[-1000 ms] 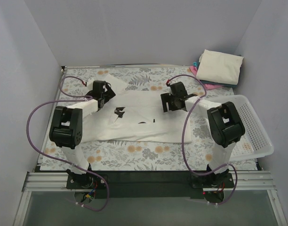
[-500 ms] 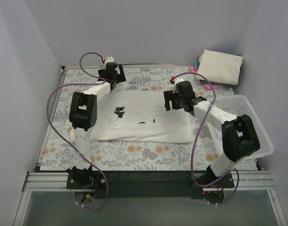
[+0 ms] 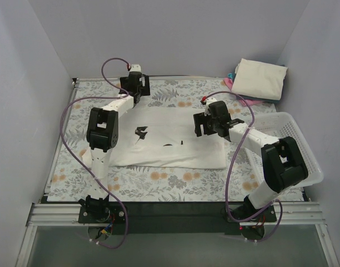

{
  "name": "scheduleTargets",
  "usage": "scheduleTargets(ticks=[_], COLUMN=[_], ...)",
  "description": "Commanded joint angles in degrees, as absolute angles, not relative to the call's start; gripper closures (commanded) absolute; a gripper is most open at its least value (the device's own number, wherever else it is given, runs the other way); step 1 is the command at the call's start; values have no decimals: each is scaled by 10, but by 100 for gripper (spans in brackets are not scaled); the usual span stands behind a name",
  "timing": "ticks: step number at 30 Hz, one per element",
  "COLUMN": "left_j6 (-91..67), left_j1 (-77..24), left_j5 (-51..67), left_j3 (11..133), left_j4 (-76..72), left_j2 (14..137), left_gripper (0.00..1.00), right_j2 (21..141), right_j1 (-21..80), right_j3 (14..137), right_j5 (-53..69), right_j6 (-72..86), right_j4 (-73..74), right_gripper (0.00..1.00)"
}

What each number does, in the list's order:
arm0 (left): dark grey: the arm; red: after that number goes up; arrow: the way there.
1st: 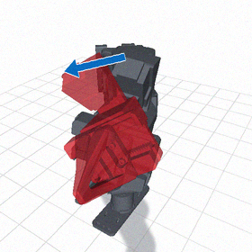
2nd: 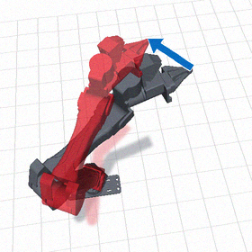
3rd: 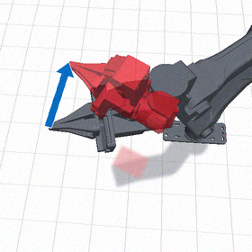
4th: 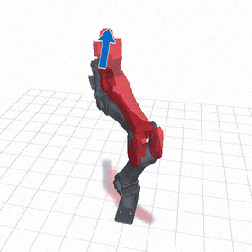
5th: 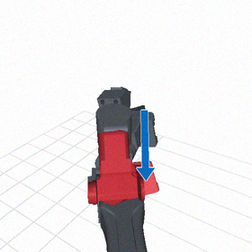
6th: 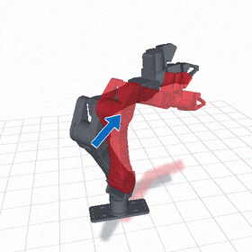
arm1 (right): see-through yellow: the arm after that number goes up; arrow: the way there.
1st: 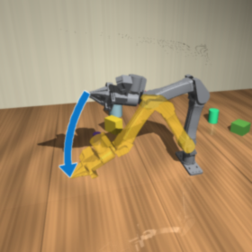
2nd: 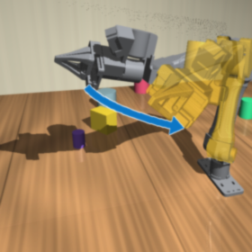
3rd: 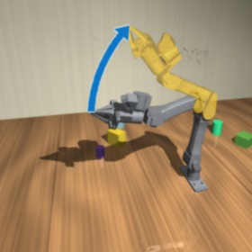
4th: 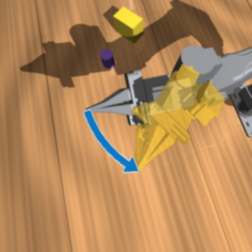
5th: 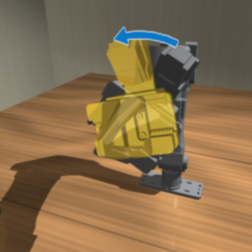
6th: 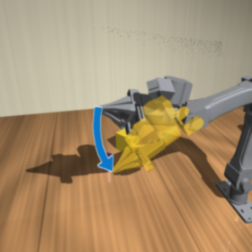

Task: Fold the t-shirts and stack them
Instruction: Fold the tshirt

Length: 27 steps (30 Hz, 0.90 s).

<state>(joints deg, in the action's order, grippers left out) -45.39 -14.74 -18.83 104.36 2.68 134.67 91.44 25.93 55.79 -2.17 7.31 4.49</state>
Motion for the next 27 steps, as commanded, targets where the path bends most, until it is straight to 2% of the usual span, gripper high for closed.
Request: scheduleTargets(ticks=[1,10,20,23,24,25,26,27], left_j6=[-421,-414,-415,-417,-418,-420,-421,-424], left_j1=[-150,-150,-150,-151,-150,-150,-150,-150], left_j5=[-207,-214,-228,-232,-232,-234,-239,-241], left_j3=[1070,1097,1091,1086,1086,1087,1089,1090], left_j4=[18,21,22,21,21,21,22,22], left_j2=[1368,1404,1411,1412,1412,1412,1414,1414], left_gripper=[11,17,36,48,64,74,83,87], right_j2=[894,882,869,873,874,875,874,874], right_j1=[258,258,258,258,258,257,258,258], right_j3=[552,541,531,531,531,531,532,531], right_j5=[-14,-13,-20,-21,-21,-21,-22,-23], right_j6=[73,75,77,76,76,76,76,76], right_j4=[21,18,15,16,16,15,15,16], right_gripper=[27,27,27,27,27,27,27,27])
